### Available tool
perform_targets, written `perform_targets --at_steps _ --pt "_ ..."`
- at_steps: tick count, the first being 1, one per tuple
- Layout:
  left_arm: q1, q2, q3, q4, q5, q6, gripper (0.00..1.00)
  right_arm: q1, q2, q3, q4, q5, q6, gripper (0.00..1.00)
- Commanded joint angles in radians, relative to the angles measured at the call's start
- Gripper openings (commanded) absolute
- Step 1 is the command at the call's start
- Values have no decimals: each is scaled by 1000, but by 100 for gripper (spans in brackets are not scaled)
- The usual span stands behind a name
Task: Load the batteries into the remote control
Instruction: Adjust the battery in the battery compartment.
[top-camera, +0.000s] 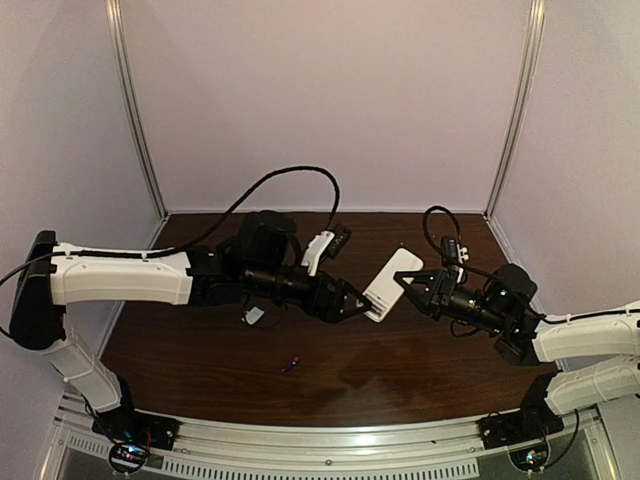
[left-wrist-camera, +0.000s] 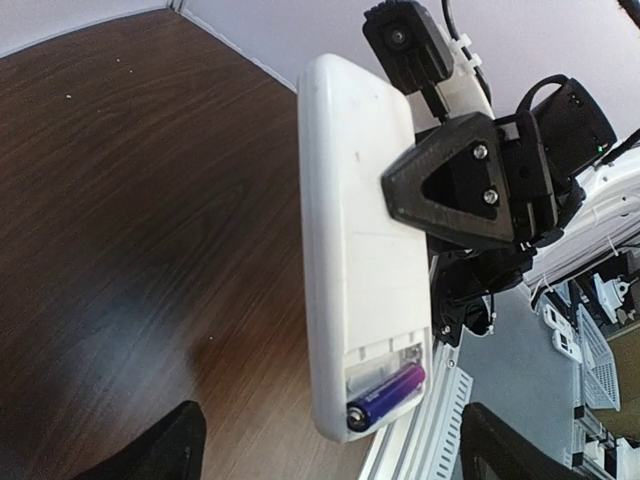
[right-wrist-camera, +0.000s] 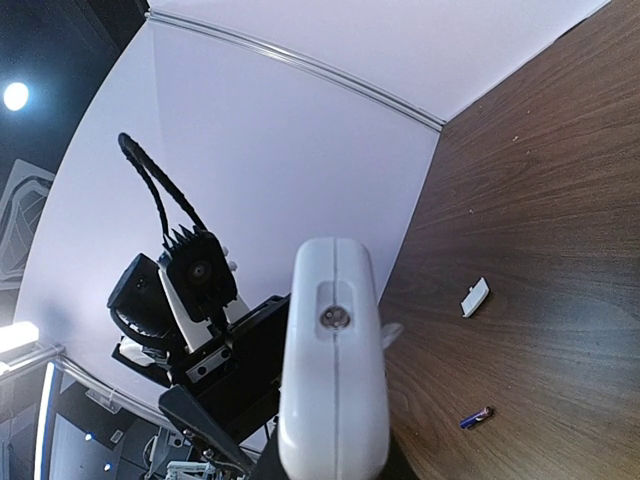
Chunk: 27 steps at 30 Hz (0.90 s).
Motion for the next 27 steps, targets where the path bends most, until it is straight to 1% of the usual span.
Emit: perform_targets --at_steps 1,10,20,27 --pt "-1 27 48 44 27 -16 87 9 15 40 56 -20 -12 0" --pt "-1 67 75 36 46 -21 76 14 26 46 62 -23 -13 0" --pt "-1 77 62 28 47 -15 59 13 9 42 72 -23 -8 0" --pt "-1 83 61 20 47 -1 51 14 5 41 86 -23 -1 0"
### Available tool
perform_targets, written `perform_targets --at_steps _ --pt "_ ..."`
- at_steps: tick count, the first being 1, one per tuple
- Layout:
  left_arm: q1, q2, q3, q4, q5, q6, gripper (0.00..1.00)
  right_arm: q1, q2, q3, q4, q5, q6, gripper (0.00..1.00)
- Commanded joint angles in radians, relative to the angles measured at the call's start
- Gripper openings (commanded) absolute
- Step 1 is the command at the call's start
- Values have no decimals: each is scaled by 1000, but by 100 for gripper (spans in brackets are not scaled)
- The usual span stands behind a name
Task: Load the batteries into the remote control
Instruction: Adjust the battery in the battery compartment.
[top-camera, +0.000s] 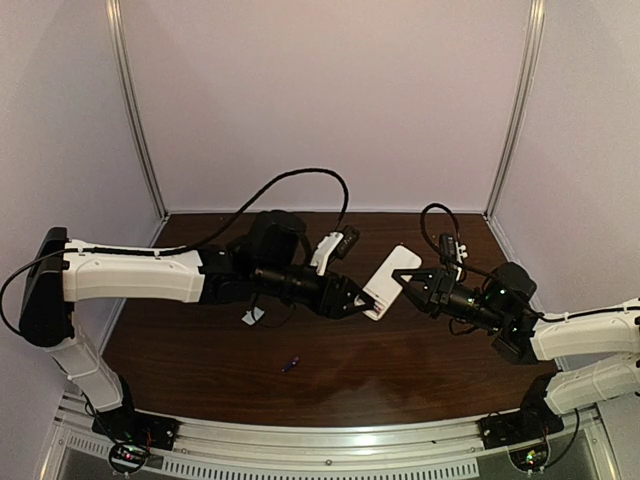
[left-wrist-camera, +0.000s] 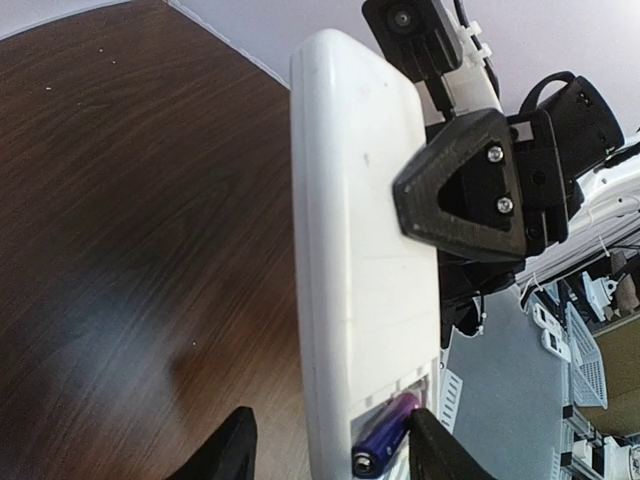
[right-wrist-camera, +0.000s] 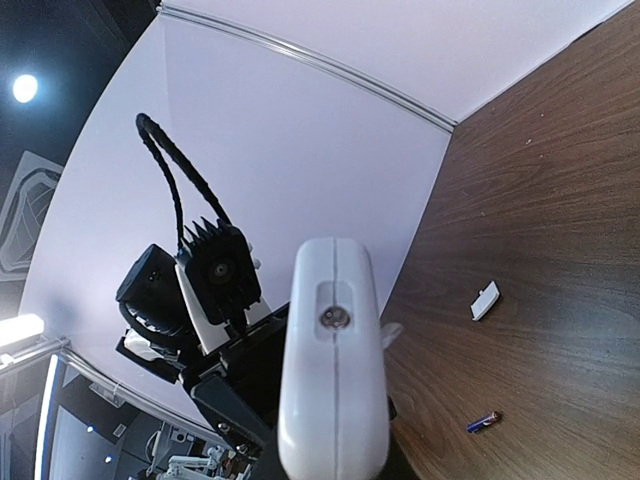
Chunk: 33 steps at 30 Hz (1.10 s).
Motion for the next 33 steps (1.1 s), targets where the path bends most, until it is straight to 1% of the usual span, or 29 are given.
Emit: perform_targets --at_steps 1,3,7,12,19,22,27,32,33 --pt "-1 22 15 14 4 20 51 7 -16 26 54 -8 3 0" --pt "-1 22 14 -17 -1 21 50 6 -18 26 55 -8 2 0" --pt "-1 22 9 -21 1 21 48 7 -21 23 53 -6 1 0" --pt "0 16 9 -26 -4 24 48 7 -21 22 49 -6 -4 0" --pt "0 0 6 -47 -28 35 43 7 -19 16 62 -18 -5 0" --pt "0 -4 8 -53 -17 48 48 7 -19 14 61 -19 -12 0" --pt "0 -20 13 -43 -15 53 63 7 -13 13 60 -17 -14 0" --pt "0 -47 -5 2 15 40 68 7 -13 10 58 -18 -16 0" --pt "0 -54 -13 39 30 35 70 7 -12 8 58 -20 -17 0"
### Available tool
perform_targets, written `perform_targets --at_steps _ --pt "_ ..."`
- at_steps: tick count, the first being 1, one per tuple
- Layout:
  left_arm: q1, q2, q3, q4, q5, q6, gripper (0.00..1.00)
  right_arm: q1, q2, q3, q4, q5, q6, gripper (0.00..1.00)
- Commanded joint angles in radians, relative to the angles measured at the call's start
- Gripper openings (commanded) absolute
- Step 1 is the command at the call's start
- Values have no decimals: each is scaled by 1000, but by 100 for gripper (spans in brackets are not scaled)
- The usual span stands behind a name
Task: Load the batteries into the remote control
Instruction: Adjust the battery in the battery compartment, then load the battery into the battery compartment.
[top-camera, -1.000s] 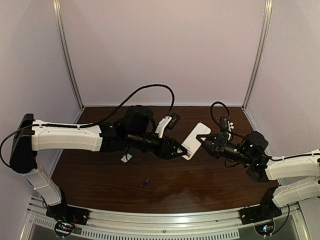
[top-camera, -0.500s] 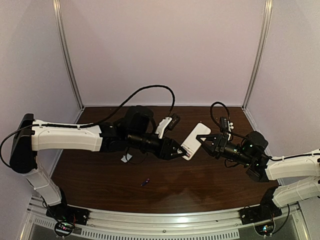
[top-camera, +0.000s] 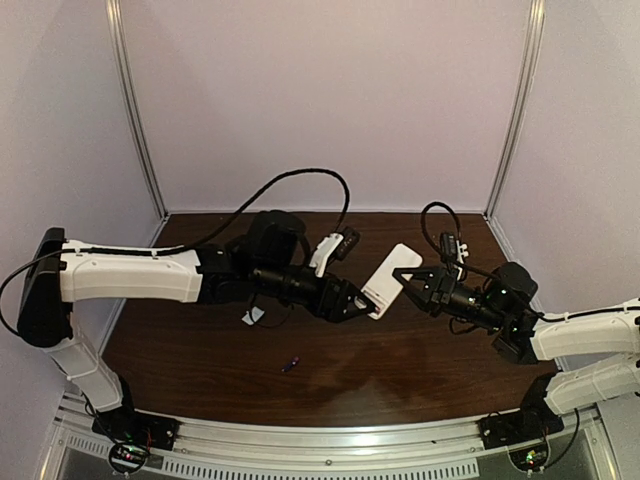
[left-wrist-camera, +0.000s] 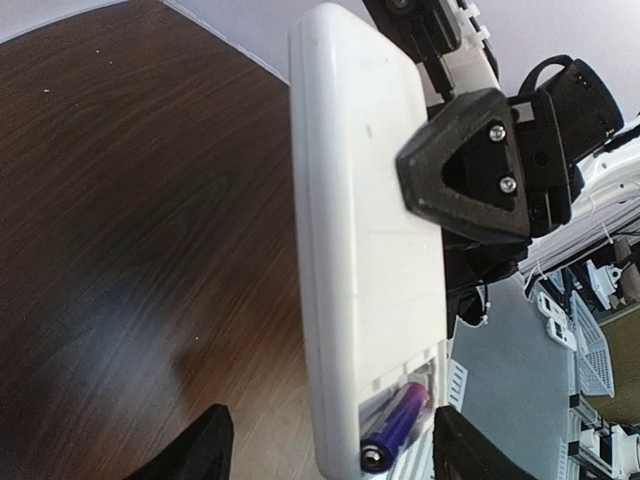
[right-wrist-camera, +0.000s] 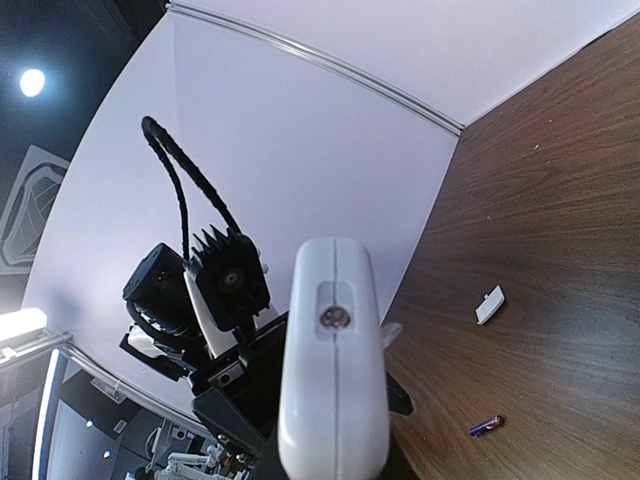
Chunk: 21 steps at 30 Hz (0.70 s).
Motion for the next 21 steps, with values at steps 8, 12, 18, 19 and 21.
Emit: perform_targets --at_steps 8,12,18,19,21 --pt "31 -93 -73 194 108 -78 73 7 -16 -5 58 -22 -22 0" --pt "75 -101 -148 321 185 -182 64 7 -23 -7 74 -31 -37 0" --pt "79 -81 -158 371 227 -213 53 7 -13 -9 115 -48 -30 0" --pt "80 -79 -158 377 233 -218 53 7 -10 -10 117 -51 -29 0" --pt "79 -78 -161 386 238 -222 52 6 -8 -9 121 -53 -27 0"
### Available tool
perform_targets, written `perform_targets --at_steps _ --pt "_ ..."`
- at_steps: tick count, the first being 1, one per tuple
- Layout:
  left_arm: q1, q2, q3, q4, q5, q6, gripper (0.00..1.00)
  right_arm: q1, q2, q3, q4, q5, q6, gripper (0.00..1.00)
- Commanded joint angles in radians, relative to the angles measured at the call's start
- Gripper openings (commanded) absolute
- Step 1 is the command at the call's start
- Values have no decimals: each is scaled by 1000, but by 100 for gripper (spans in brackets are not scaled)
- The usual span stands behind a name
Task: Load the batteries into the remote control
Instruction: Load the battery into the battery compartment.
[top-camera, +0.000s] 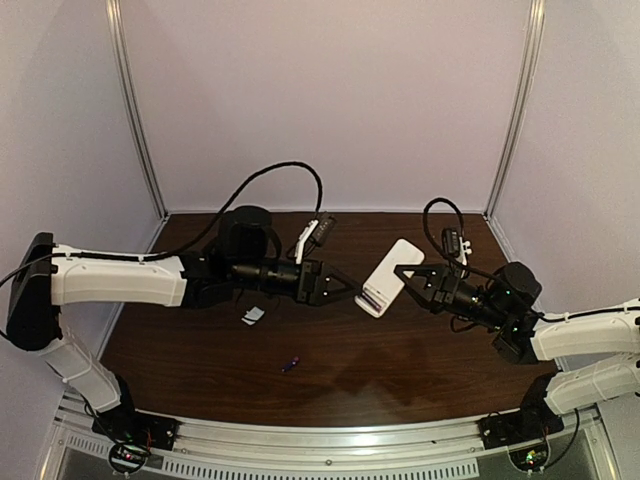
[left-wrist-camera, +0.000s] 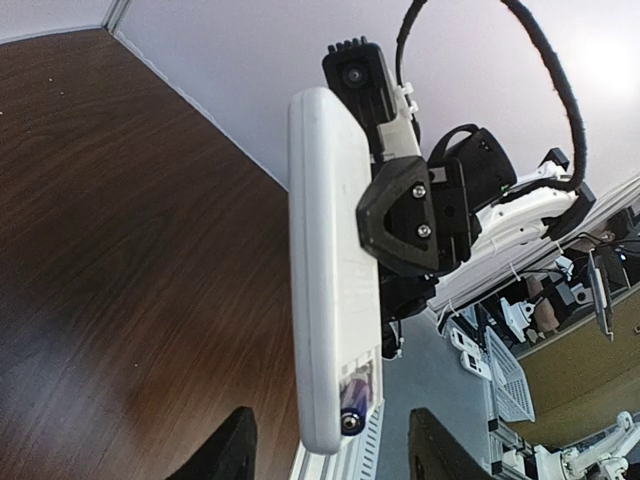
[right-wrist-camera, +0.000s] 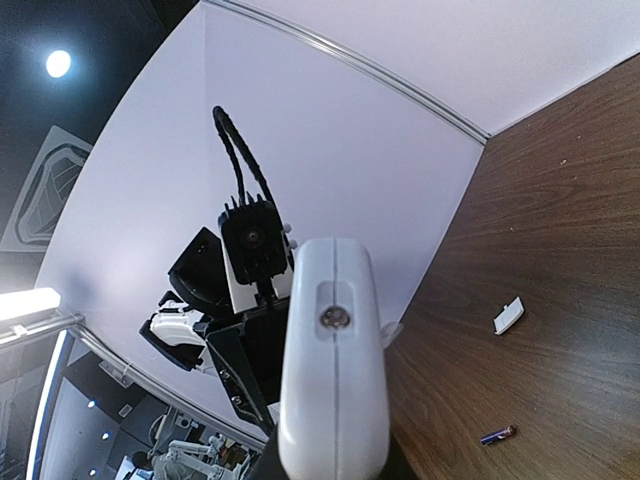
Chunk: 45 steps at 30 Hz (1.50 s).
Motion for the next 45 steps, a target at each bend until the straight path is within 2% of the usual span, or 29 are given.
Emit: perform_targets --at_steps 1,14,31,37,45 --pt "0 7 -12 111 56 -41 52 7 -5 -8 61 -23 -5 0" --pt "1 45 -12 155 97 -87 45 7 1 -13 107 -35 3 0" --pt "6 78 -57 299 176 -165 25 7 23 -22 185 -40 29 0" --pt "6 99 -56 290 182 -168 23 7 33 -15 211 -40 37 0" --pt "7 108 -33 160 137 -115 19 6 40 -3 221 -27 40 0"
